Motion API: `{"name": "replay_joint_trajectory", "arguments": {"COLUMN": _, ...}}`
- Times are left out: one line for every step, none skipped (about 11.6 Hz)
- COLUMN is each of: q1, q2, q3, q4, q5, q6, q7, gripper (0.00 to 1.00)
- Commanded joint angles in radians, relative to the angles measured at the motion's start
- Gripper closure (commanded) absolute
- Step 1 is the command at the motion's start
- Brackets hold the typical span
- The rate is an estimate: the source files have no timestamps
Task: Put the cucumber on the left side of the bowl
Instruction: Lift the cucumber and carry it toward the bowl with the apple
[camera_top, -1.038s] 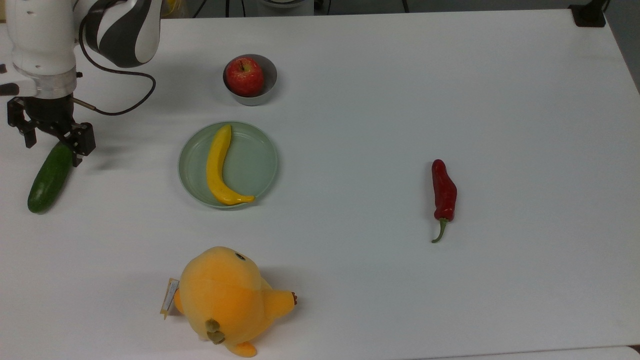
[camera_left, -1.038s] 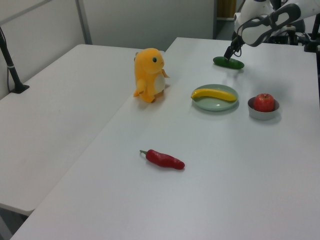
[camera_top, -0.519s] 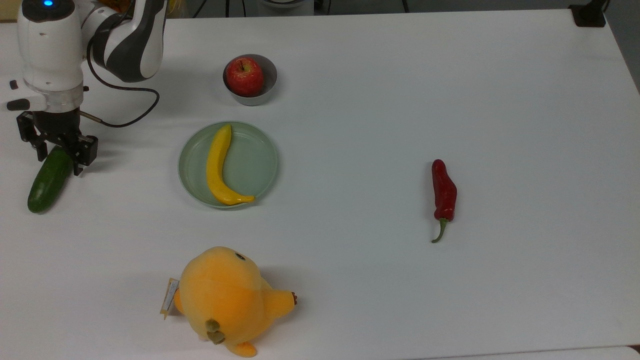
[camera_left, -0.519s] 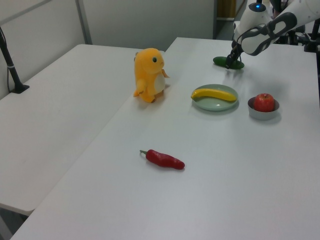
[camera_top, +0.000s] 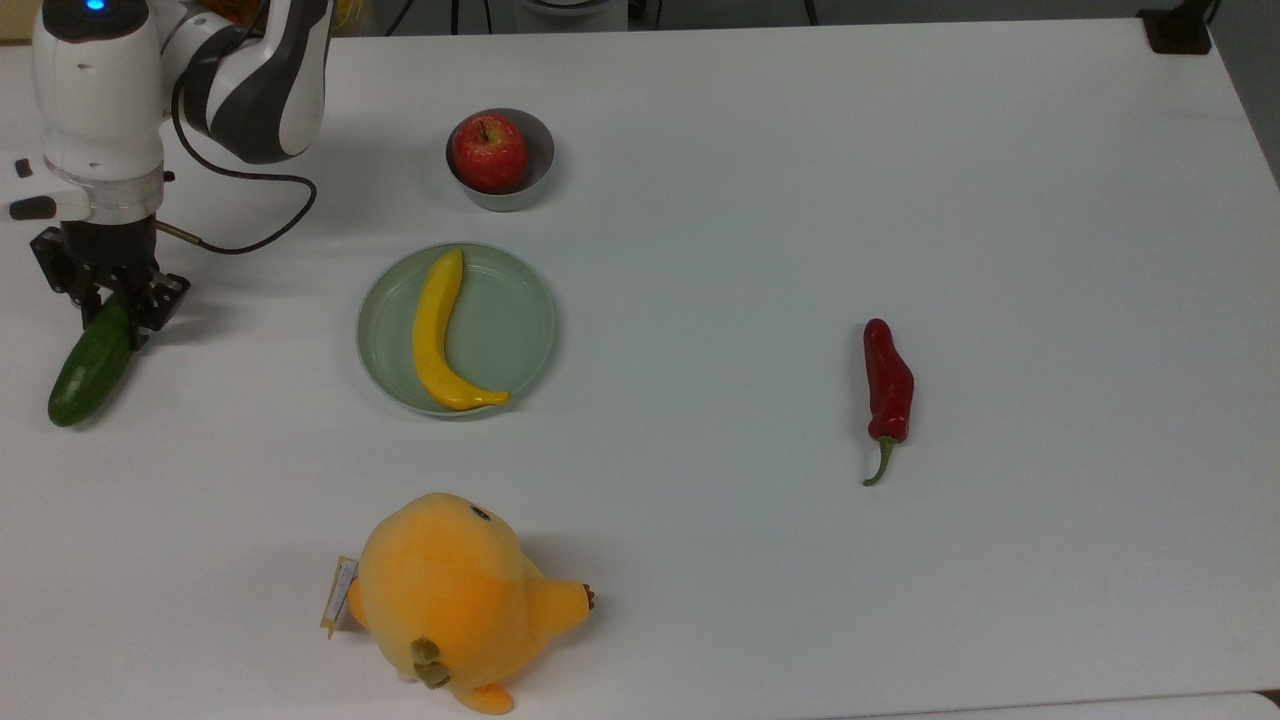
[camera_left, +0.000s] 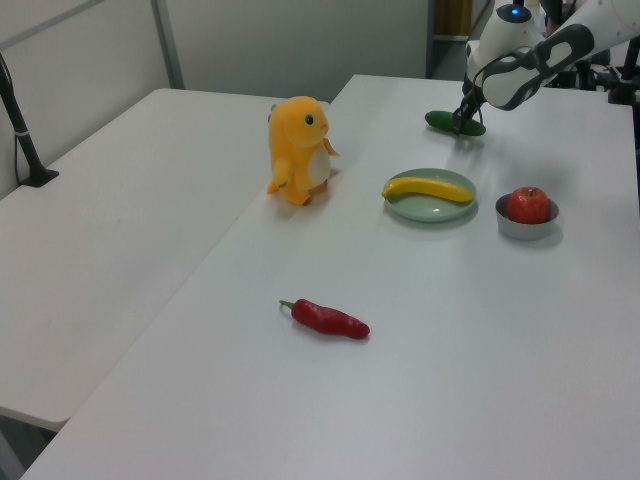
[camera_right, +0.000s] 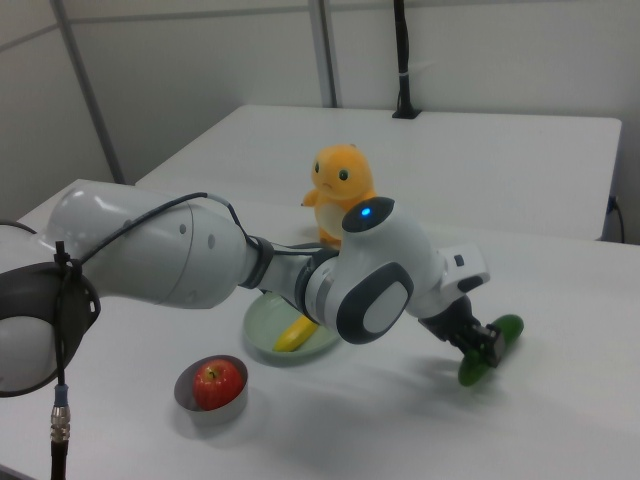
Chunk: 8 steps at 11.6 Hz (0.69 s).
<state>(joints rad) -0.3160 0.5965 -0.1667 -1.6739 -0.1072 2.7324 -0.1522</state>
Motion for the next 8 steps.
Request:
{"name": "replay_joint_trajectory", "arguments": {"q1": 0.012, "q2": -0.101, "q3": -0.005, "q4": -0.033, "q5": -0.008, "q6": -0.003, "q7": 0.026, "gripper": 1.00}}
{"name": "replay_joint_trajectory", "arguments": {"q1": 0.018, "q2": -0.125, "q3": -0.005, "q4": -0.029, "q5": -0.008, "q6": -0.035, "q7": 0.045, "gripper": 1.00}}
{"name": "replay_joint_trajectory", "arguments": {"q1": 0.032, "q2": -0.165, "q3": -0.005, "q4": -0.026, "q5": -0.005, "q6": -0.101, "q7": 0.046, "gripper": 1.00}}
{"name": "replay_joint_trajectory", "arguments": {"q1": 0.049, "q2": -0.211, "q3": -0.004, "q4": -0.029, "q5": -0.002, "q6": -0.173, "q7": 0.051, "gripper": 1.00}}
{"name": "replay_joint_trajectory", "arguments": {"q1": 0.070, "q2": -0.245, "q3": -0.004, "q4": -0.029, "q5": -0.002, "q6": -0.233, "q7": 0.051, "gripper": 1.00}}
{"name": "replay_joint_trajectory", "arguments": {"q1": 0.095, "q2": -0.280, "q3": -0.004, "q4": -0.032, "q5": 0.000, "q6": -0.296, "q7": 0.052, "gripper": 1.00}}
{"name": "replay_joint_trajectory", "arguments": {"q1": 0.124, "q2": -0.318, "q3": -0.002, "q4": -0.035, "q5": 0.000, "q6": -0.380, "q7": 0.052, "gripper": 1.00}}
{"name": "replay_joint_trajectory", "arguments": {"q1": 0.150, "q2": -0.357, "q3": 0.000, "q4": -0.035, "q5": 0.004, "q6": -0.473, "q7": 0.057, "gripper": 1.00}}
